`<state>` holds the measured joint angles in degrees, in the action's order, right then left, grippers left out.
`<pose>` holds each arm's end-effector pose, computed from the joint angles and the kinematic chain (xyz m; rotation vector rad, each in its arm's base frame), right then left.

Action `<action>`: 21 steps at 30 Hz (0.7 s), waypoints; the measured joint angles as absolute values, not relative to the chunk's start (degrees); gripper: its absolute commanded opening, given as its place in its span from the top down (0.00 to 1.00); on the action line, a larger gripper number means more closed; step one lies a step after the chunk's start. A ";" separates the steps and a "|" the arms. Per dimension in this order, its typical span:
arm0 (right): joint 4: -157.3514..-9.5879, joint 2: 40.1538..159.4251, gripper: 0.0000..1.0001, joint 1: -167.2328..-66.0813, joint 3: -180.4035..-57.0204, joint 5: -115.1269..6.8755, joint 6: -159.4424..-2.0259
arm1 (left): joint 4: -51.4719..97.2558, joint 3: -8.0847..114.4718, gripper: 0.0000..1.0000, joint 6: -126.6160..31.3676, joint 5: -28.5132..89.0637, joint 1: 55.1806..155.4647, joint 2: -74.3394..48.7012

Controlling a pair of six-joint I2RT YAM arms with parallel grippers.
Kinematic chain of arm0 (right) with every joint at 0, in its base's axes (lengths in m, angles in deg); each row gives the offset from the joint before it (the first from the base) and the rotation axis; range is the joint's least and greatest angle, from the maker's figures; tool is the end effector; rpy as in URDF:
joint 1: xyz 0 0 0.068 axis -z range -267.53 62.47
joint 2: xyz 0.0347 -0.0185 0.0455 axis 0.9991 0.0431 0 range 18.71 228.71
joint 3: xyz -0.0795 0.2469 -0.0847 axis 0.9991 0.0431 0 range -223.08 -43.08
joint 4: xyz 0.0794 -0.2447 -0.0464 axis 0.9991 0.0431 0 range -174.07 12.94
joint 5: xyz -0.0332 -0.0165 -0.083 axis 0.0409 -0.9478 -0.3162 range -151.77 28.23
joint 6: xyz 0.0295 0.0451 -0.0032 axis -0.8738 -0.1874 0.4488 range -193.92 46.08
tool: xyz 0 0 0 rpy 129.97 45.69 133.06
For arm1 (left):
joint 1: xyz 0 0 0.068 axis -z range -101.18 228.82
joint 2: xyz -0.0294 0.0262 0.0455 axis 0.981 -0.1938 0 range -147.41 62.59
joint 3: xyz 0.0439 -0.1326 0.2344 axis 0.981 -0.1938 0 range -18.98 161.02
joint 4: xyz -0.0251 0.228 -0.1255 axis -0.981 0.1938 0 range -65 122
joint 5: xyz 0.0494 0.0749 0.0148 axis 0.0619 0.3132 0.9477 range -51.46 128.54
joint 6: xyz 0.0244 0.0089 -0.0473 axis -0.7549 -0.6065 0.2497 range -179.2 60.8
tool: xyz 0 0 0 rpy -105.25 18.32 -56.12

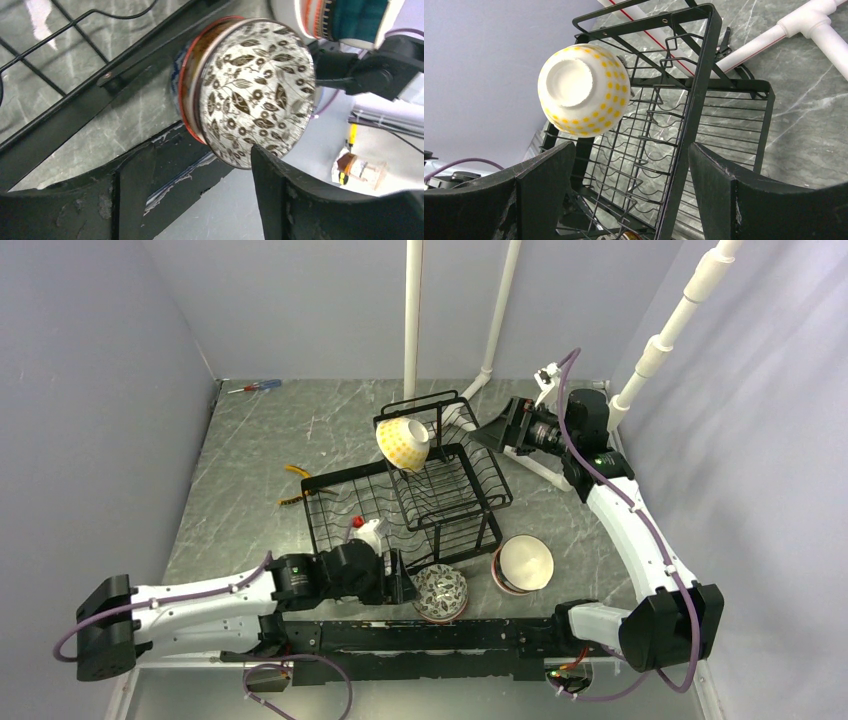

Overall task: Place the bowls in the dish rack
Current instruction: Pick up the bowl from the center of the board.

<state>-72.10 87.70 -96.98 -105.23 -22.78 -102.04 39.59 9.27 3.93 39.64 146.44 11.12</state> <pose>0.2646 0.0668 0.3576 -0.1679 1.9638 1.0808 0.0733 -0.1763 0.2115 0.0867 2.5210 -1.1128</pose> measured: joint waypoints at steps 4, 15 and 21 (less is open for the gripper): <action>-72.10 87.70 0.12 -96.98 -105.08 -22.78 -102.02 | 41.42 11.07 0.37 9.68 41.65 147.53 6.43; -72.14 87.70 0.13 -96.90 -104.88 -22.72 -102.13 | 42.25 12.95 0.61 15.51 42.92 147.92 1.53; -72.12 87.68 0.13 -96.81 -104.73 -22.70 -102.28 | 42.01 14.54 0.77 15.25 42.90 147.92 0.20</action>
